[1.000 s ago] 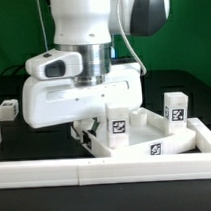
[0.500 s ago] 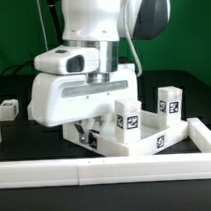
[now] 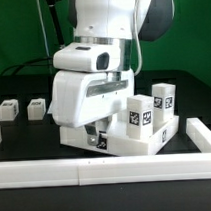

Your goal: Assemble square table

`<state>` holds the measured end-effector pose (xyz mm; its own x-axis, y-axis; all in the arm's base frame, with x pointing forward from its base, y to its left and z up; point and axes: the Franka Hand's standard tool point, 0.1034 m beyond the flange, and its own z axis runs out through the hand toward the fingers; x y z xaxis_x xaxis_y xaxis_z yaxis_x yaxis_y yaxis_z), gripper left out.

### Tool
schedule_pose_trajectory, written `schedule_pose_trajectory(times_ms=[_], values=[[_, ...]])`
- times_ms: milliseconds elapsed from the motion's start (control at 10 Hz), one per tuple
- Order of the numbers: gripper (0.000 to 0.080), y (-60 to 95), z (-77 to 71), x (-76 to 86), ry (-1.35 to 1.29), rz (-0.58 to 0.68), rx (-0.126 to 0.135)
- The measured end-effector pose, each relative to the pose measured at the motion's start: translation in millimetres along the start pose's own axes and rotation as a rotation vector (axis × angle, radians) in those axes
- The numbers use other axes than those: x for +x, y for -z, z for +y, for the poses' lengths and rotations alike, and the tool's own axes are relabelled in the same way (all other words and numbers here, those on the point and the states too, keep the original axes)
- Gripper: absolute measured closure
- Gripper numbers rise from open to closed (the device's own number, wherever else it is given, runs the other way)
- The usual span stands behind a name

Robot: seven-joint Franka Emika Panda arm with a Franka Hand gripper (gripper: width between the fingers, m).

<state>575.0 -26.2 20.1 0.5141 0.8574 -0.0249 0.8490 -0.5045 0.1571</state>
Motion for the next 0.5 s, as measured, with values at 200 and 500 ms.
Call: schedule_pose_trajectory(times_ms=[200,500], values=[[0.0729,-0.3,1.1,-2.2,0.144,-0.007,-0.003],[0.0729,-0.6,0.8,4.4,0.368,-0.016,-0.027]])
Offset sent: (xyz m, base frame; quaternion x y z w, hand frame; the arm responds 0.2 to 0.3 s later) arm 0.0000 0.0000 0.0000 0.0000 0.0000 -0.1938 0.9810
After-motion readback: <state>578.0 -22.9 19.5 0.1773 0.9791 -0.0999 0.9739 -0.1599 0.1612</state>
